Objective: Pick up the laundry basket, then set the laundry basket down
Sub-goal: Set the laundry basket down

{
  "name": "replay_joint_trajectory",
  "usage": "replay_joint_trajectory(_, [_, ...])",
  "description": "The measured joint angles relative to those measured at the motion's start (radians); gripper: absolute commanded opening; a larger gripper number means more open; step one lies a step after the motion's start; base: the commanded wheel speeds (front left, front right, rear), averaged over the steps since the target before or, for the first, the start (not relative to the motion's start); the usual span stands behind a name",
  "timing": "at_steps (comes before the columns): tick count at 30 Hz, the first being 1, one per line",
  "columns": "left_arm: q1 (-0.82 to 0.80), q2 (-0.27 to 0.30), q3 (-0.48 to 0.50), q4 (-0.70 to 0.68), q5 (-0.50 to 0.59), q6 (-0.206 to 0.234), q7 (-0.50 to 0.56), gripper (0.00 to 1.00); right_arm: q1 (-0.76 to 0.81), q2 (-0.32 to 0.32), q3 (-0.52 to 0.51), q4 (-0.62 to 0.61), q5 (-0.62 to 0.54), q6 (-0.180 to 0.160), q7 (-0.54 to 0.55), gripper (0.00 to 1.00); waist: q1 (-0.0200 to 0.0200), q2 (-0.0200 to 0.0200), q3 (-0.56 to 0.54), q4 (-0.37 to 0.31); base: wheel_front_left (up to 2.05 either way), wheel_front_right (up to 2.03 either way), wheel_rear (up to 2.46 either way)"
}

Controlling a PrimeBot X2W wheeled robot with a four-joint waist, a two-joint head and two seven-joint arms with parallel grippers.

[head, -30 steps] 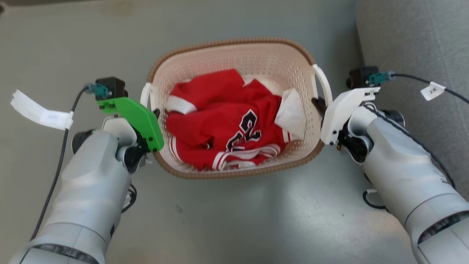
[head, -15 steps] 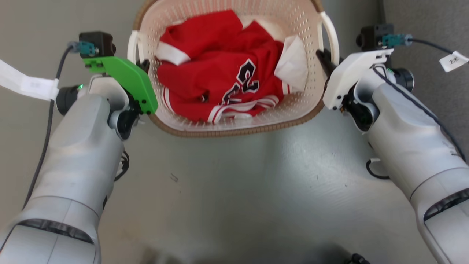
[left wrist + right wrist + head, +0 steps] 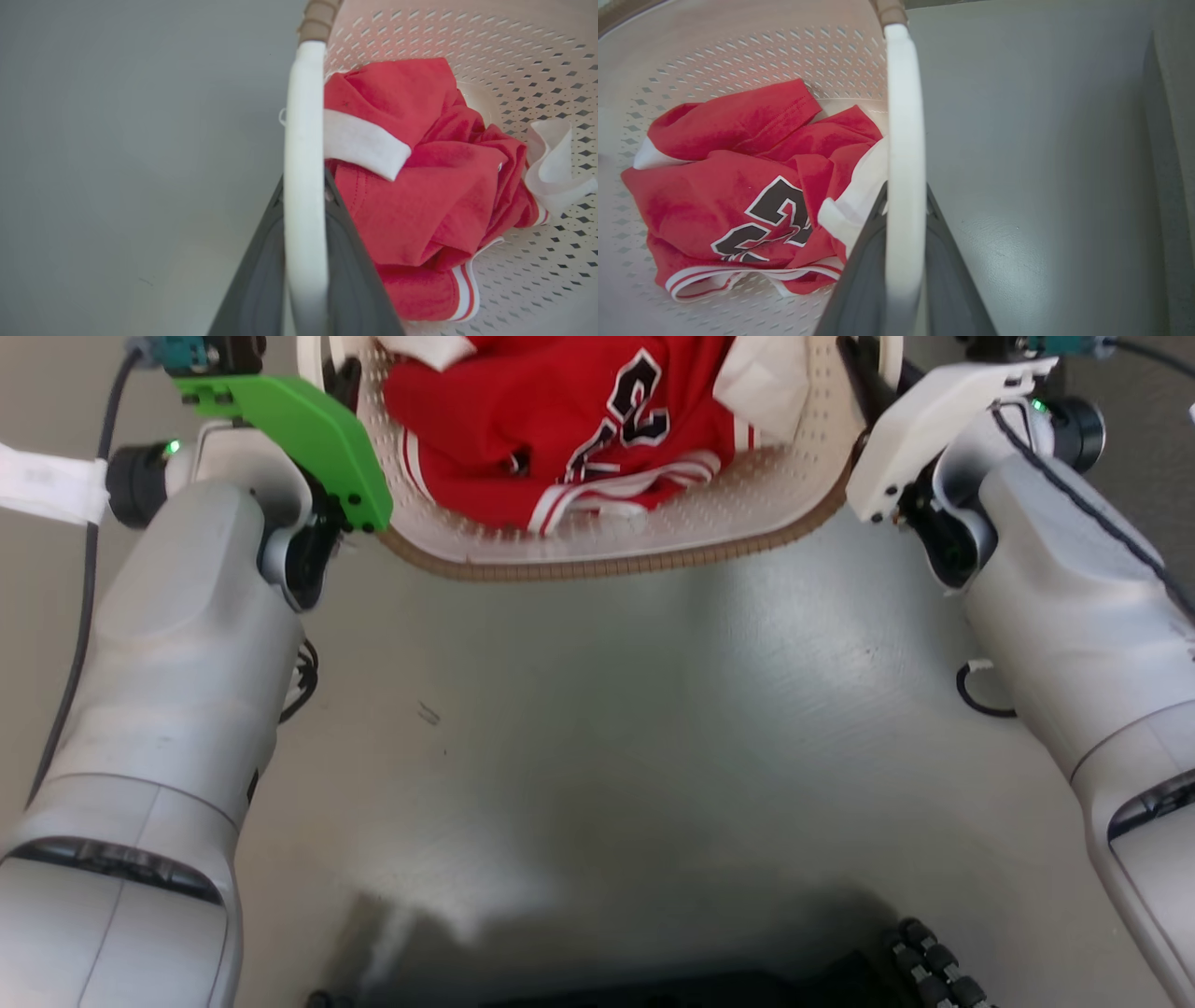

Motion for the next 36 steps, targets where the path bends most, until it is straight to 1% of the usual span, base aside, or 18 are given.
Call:
replay_joint_trajectory(2, [-0.015, 0.0, 0.0, 0.0, 0.005, 0.002, -0.008, 0.0, -0.017, 0.0, -0.001, -0.001, 0.0, -0.008, -0.005, 0.0, 0.0, 0.0, 0.026, 0.001, 0.0, 0.0, 0.0])
replay_joint_trajectory(11, [-0.066, 0.005, 0.0, 0.005, 0.028, 0.003, -0.049, 0.0, -0.073, -0.002, -0.001, 0.003, -0.005, -0.009, -0.044, 0.0, 0.0, 0.0, 0.137, 0.005, 0.0, 0.0, 0.0])
replay_joint_trajectory(17, [-0.072, 0.002, -0.006, 0.026, 0.028, 0.002, -0.056, 0.0, -0.08, 0.003, -0.002, 0.021, -0.006, -0.009, -0.045, 0.0, -0.0001, 0.0, 0.189, 0.004, 0.0, 0.0, 0.0])
replay_joint_trajectory(23, [-0.08, 0.0, -0.01, 0.041, 0.028, 0.0, -0.065, 0.0, -0.093, 0.011, -0.002, 0.043, -0.006, -0.009, -0.052, 0.0, -0.0001, 0.0, 0.217, 0.0, 0.0, 0.0, 0.0])
replay_joint_trajectory(36, [-0.088, -0.007, -0.02, 0.076, 0.028, -0.019, -0.069, 0.0, -0.095, 0.027, -0.007, 0.087, -0.003, -0.008, -0.052, 0.0, -0.0002, 0.0, 0.234, -0.001, 0.0, 0.0, 0.0])
